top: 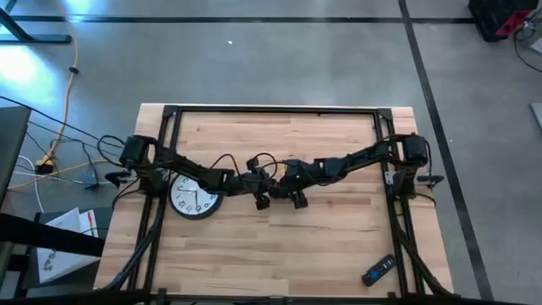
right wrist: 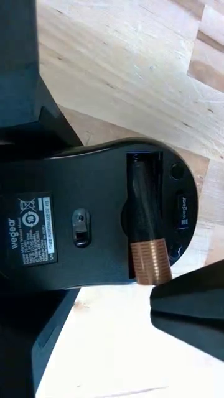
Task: Insert battery
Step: Insert the black battery into the black computer mouse
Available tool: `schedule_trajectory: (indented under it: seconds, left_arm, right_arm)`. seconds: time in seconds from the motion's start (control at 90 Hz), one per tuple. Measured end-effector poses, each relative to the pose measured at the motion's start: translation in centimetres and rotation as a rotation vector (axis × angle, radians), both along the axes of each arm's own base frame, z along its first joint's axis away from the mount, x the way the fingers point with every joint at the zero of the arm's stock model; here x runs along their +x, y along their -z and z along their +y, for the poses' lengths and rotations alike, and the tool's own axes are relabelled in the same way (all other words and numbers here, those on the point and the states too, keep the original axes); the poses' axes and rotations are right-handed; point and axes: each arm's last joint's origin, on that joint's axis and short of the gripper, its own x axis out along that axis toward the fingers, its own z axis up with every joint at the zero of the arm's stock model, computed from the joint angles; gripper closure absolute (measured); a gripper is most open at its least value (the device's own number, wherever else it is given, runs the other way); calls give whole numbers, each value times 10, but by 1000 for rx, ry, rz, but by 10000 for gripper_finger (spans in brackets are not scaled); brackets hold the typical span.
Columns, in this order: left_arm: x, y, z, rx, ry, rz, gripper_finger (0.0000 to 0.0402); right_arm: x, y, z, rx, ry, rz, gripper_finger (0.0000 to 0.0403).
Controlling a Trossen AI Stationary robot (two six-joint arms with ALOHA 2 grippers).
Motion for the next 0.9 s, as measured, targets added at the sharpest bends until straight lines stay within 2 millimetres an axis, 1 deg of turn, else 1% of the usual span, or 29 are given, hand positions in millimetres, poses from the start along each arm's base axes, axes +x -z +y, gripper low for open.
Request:
schedule_trajectory:
  seconds: [0.189, 0.333, 0.389, 0.733, 0.9]
  left_arm:
    - [0, 2, -3, 17, 20, 8, 401]
    - [3, 14, -7, 13, 32, 39, 401]
    - [5, 15, -9, 11, 40, 41, 401]
    - [6, 15, -9, 37, 45, 49, 401]
    - [3, 4, -9, 51, 50, 40, 401]
  right_arm:
    - [0, 0, 0, 0, -1, 0, 155]
    - [0, 0, 0, 2, 0, 0, 155]
    - [0, 0, 0, 3, -1, -1, 155]
    - [0, 0, 0, 1, 1, -1, 155]
    - [0, 0, 0, -4, 0, -2, 155]
